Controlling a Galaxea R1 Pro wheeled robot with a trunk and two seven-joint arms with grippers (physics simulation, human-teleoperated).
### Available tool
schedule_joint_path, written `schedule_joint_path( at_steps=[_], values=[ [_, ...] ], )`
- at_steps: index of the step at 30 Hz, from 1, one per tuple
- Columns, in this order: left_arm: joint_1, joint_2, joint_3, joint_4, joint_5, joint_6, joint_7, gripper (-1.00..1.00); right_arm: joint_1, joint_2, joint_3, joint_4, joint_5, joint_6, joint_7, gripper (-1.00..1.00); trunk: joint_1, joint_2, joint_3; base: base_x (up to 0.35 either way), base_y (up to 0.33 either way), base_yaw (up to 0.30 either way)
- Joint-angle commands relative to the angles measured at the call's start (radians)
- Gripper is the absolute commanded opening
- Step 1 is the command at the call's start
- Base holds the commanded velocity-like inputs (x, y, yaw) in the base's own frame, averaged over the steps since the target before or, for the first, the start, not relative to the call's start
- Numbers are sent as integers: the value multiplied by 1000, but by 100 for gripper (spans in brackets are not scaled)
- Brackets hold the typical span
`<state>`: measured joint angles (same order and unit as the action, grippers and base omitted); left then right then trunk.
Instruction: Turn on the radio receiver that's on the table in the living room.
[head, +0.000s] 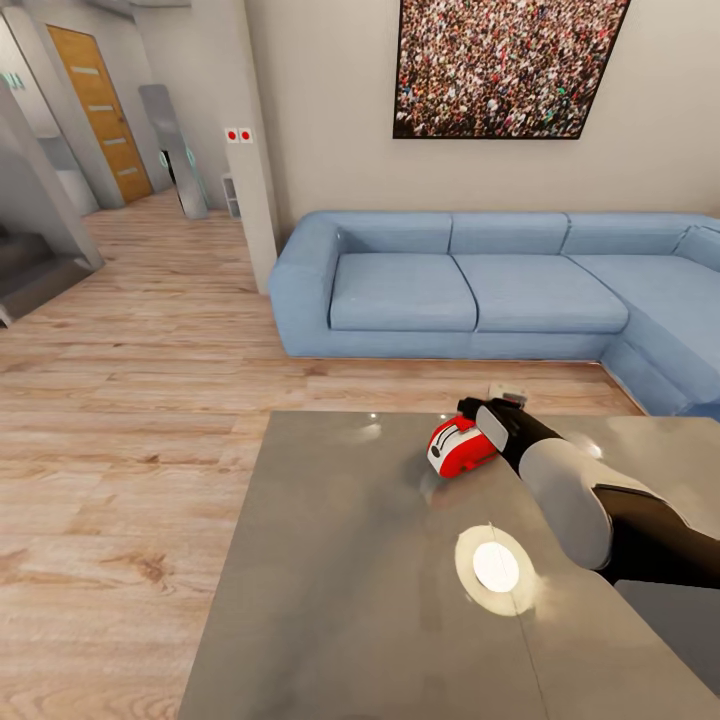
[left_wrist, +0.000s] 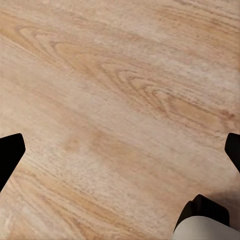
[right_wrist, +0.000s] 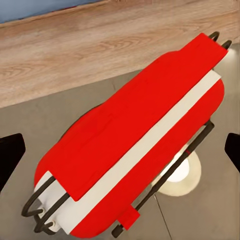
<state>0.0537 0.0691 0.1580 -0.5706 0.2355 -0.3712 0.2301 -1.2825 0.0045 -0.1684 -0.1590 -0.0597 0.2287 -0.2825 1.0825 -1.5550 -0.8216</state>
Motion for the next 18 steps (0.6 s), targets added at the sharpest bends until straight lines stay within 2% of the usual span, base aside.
schedule_joint_path(
  at_steps=[1,8,10,14,18],
  values=[
    [0,0,0,0,0,0,0,100,0,0,0,-1,1,-1,0,100,0,0,0,0,0,0],
    [0,0,0,0,-1,0,0,100,0,0,2,0,3,-31,5,100,0,0,0,0,0,0],
    [0,0,0,0,-1,0,1,100,0,0,2,1,3,-31,29,100,0,0,0,0,0,0],
    [0,0,0,0,-1,0,1,100,0,-1,3,3,9,-34,129,100,0,0,0,0,0,0],
    [0,0,0,0,-1,0,1,100,0,-1,4,4,10,-32,152,100,0,0,0,0,0,0]
  ],
)
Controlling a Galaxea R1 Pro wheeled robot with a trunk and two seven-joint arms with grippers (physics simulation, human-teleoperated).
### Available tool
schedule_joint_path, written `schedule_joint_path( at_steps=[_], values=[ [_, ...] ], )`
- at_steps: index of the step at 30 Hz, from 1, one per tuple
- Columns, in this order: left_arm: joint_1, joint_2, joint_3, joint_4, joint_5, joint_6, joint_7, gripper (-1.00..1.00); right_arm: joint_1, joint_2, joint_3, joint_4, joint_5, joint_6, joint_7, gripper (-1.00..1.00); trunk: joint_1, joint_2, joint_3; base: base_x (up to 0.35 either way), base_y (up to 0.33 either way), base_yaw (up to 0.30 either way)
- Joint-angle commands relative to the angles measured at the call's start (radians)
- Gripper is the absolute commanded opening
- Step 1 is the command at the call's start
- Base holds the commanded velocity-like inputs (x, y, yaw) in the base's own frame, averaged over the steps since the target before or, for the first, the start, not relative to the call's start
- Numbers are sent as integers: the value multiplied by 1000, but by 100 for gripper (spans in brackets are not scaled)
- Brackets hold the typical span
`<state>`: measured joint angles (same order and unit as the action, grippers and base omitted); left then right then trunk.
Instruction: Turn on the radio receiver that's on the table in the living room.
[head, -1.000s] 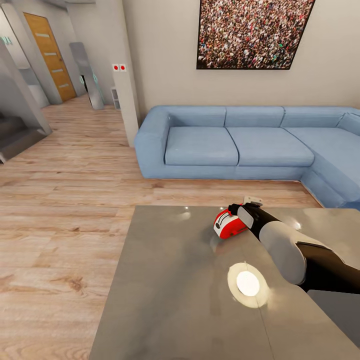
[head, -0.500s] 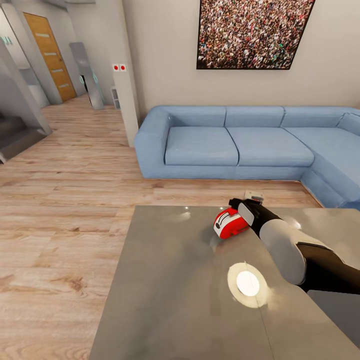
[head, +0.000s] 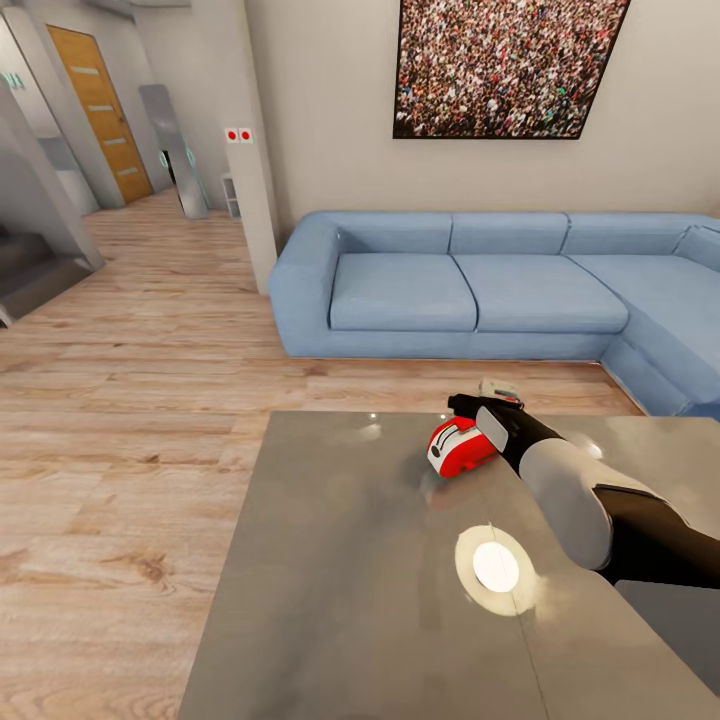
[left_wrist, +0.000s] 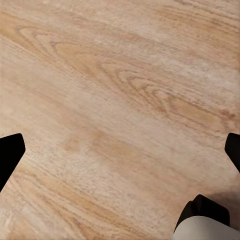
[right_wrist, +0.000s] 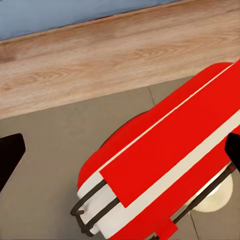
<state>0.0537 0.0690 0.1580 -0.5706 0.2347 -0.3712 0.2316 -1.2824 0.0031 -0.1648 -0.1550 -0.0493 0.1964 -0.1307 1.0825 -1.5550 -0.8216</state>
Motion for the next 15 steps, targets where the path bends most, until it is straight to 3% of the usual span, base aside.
schedule_joint_path(
  at_steps=[1,15],
  values=[
    [0,0,0,0,0,0,0,100,0,0,0,0,0,1,1,100,0,0,0,0,0,0],
    [0,0,0,0,0,0,0,100,0,0,1,0,2,1,4,100,0,0,0,0,0,0]
  ],
)
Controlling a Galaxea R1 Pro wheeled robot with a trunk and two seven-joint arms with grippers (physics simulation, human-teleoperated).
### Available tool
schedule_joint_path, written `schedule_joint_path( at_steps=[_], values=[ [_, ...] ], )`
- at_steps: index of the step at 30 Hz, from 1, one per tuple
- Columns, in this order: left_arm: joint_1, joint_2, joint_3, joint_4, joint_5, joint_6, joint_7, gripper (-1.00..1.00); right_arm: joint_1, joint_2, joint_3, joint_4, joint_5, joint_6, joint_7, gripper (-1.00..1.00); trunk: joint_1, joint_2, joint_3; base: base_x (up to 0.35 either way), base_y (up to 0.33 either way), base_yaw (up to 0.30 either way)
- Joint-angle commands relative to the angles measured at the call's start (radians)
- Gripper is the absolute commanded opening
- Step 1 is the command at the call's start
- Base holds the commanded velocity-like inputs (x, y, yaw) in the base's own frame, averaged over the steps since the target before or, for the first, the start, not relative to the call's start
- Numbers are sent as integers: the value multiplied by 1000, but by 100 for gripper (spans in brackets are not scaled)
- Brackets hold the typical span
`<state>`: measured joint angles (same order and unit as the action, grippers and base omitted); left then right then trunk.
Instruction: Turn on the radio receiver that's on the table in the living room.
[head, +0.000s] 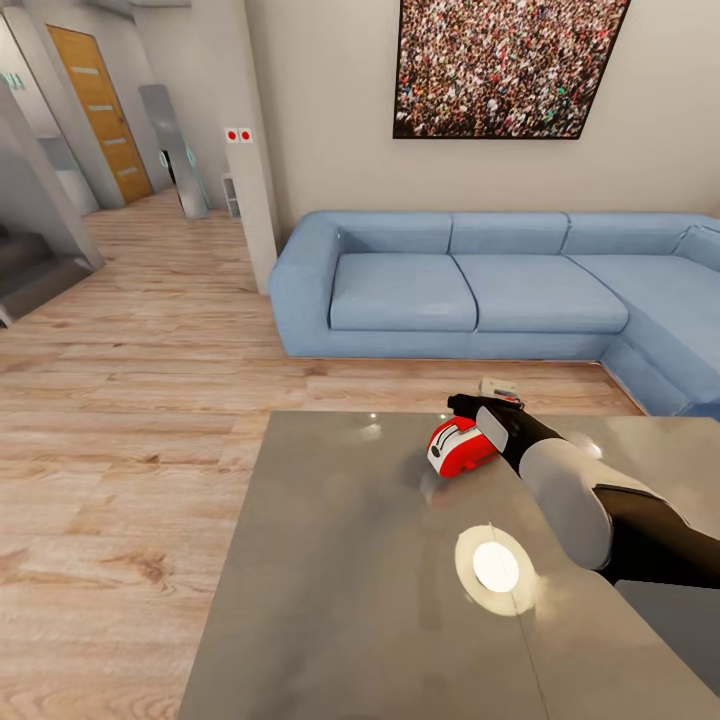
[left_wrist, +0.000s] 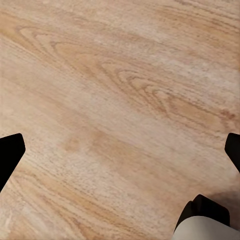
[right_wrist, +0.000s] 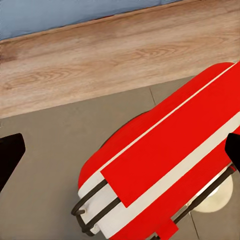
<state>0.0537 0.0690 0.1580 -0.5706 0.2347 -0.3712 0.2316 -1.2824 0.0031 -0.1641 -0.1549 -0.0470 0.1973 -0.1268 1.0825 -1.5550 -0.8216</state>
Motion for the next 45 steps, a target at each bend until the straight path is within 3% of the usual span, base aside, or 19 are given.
schedule_joint_path(
  at_steps=[1,25,45],
  values=[
    [0,0,0,0,0,0,0,100,0,0,0,0,0,0,0,100,0,0,0,0,0,0],
    [0,0,0,0,1,0,0,100,0,-8,-1,0,-3,1,-1,100,0,0,-1,0,0,0],
    [0,0,0,0,1,0,0,100,0,-9,-2,0,-7,1,-1,100,0,0,-31,0,0,0]
  ],
)
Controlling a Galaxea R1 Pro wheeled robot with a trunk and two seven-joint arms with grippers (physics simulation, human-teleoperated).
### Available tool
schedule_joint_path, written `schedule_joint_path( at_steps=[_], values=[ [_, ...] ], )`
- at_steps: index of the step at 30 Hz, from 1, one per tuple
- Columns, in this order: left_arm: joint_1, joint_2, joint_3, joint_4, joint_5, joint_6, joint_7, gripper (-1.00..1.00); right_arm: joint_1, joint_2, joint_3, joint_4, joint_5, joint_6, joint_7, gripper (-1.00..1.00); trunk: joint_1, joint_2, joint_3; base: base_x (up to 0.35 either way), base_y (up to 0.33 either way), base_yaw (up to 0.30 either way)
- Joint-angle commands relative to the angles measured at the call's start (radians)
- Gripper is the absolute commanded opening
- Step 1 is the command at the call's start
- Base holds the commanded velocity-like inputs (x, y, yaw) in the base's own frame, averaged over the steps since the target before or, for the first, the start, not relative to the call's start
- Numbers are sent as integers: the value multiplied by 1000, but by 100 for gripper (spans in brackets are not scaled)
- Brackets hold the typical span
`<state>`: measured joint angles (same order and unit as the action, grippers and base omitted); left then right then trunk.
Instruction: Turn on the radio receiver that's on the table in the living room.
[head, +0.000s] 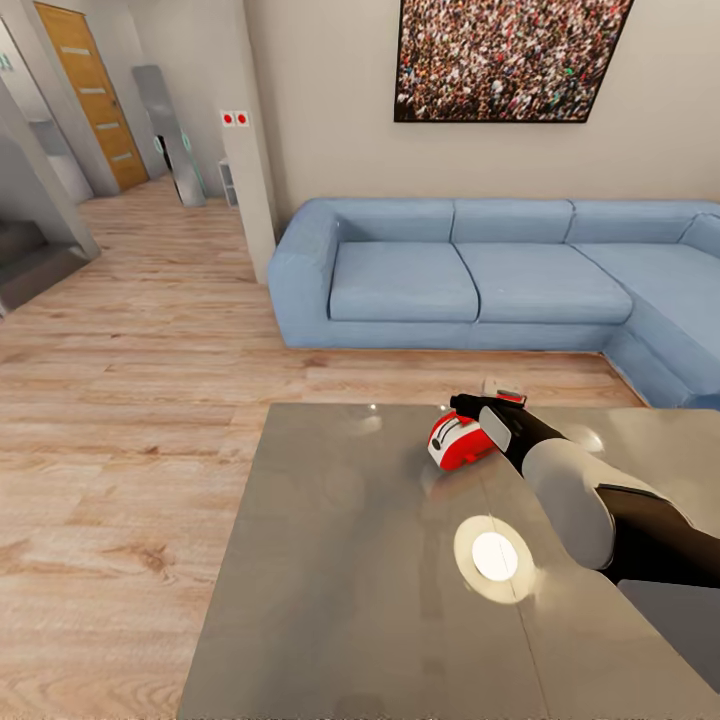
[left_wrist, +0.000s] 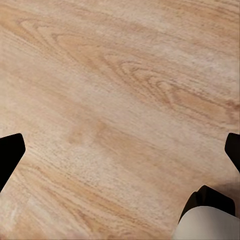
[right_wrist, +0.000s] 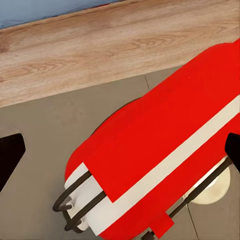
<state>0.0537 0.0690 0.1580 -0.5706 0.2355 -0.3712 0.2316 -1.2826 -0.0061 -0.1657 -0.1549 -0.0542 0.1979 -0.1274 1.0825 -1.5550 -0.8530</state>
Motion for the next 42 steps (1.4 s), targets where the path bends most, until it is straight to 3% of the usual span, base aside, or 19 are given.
schedule_joint_path(
  at_steps=[1,42],
  values=[
    [0,0,0,0,0,0,0,100,0,0,0,0,0,0,0,100,0,0,-2,0,0,0],
    [0,0,0,0,-1,0,0,100,0,1,0,0,4,0,1,100,0,0,-43,0,0,0]
  ],
)
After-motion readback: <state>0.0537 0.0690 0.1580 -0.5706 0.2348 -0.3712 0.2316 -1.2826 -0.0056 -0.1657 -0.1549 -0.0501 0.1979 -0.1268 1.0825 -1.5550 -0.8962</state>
